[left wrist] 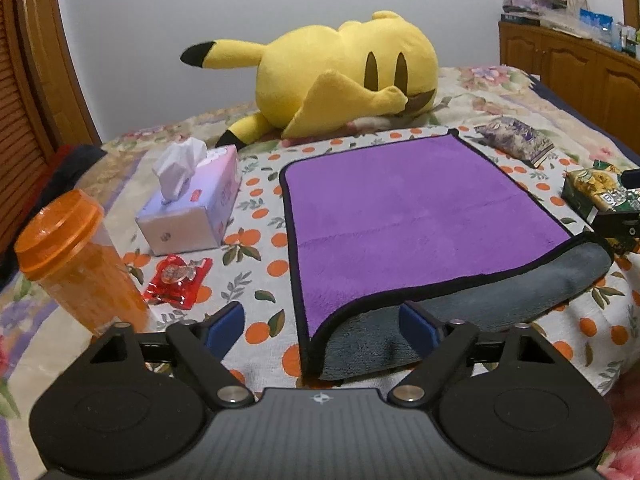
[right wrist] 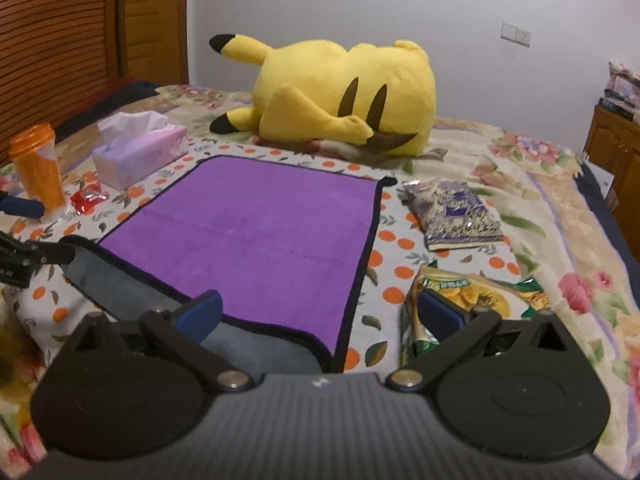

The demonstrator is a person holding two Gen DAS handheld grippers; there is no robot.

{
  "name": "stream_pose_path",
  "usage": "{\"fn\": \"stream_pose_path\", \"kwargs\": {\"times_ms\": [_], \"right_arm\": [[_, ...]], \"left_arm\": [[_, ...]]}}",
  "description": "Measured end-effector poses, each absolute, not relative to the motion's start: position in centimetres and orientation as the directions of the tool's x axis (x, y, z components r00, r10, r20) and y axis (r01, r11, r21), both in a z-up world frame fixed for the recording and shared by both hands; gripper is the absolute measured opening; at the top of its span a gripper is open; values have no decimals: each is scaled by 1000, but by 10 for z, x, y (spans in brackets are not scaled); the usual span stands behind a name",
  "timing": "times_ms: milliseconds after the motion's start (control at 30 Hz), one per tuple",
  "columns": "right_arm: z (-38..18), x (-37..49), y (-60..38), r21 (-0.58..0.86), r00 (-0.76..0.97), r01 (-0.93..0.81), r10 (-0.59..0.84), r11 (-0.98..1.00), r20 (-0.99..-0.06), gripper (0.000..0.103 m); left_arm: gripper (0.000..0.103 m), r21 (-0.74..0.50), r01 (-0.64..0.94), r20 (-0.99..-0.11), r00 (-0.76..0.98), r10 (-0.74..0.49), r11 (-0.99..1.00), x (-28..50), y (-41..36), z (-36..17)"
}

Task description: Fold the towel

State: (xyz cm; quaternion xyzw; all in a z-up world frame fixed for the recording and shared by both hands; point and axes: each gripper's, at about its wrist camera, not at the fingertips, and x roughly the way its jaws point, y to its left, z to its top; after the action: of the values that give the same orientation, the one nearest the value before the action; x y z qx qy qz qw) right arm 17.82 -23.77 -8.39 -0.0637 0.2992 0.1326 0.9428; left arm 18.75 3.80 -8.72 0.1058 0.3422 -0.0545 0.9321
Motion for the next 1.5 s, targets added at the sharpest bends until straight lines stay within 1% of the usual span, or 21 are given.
{"fn": "stream_pose_path", "kwargs": {"times_ms": [100, 233, 300, 467, 500, 533, 567, 700, 900, 1000, 1133, 1200, 1267, 1300, 1367, 1433, 1500], "right_arm": [[-90, 186, -237, -28, 766, -292, 216, 956, -606, 103], [-98, 191, -239, -14, 741, -291, 216, 957, -636, 103], [-100, 192, -239, -1, 729, -297, 226, 955, -646, 103], [-103, 195, -237, 22, 700, -317, 250, 948, -669, 100], [-104, 195, -236, 29, 692, -323, 256, 946, -675, 98], [-105, 195, -237, 35, 683, -327, 262, 944, -682, 89], [-106, 196, -236, 43, 673, -331, 268, 943, -690, 87], [-110, 197, -236, 62, 648, -339, 281, 939, -707, 86], [-112, 197, -236, 89, 620, -350, 301, 933, -724, 77], [-114, 198, -236, 90, 605, -354, 302, 931, -737, 72], [-114, 199, -237, 98, 596, -360, 309, 928, -741, 61], [-114, 199, -237, 98, 593, -362, 310, 927, -743, 57], [-114, 200, -238, 95, 591, -362, 307, 927, -745, 50], [-114, 200, -239, 95, 591, -361, 306, 928, -747, 48], [-114, 201, -241, 94, 590, -357, 302, 929, -749, 37], [-114, 201, -243, 95, 590, -353, 300, 931, -750, 29], [-114, 202, -244, 93, 591, -352, 298, 932, -750, 24]], "left_arm": [[72, 154, 177, -655, 755, -34, 972, 192, 42, -90], [69, 131, 193, -670, 740, -56, 973, 197, 46, -93], [63, 115, 200, -683, 727, -69, 973, 200, 47, -95], [54, 77, 207, -714, 694, -91, 975, 203, 50, -101], [52, 70, 209, -720, 688, -96, 975, 202, 51, -101], [52, 66, 210, -724, 683, -98, 976, 202, 51, -102], [50, 64, 209, -728, 678, -98, 976, 203, 51, -103], [47, 53, 212, -749, 655, -102, 976, 204, 51, -107], [46, 54, 214, -760, 642, -98, 975, 204, 50, -110], [46, 56, 217, -763, 639, -98, 975, 203, 50, -111], [43, 54, 221, -766, 635, -102, 974, 204, 49, -112], [39, 48, 225, -767, 633, -109, 973, 204, 49, -112], [35, 42, 231, -767, 631, -116, 972, 203, 48, -112], [33, 41, 234, -767, 630, -120, 971, 203, 48, -112], [30, 41, 239, -767, 630, -123, 970, 202, 47, -111], [27, 42, 245, -766, 630, -126, 969, 202, 46, -111], [22, 42, 249, -765, 631, -129, 968, 202, 46, -111]]}}
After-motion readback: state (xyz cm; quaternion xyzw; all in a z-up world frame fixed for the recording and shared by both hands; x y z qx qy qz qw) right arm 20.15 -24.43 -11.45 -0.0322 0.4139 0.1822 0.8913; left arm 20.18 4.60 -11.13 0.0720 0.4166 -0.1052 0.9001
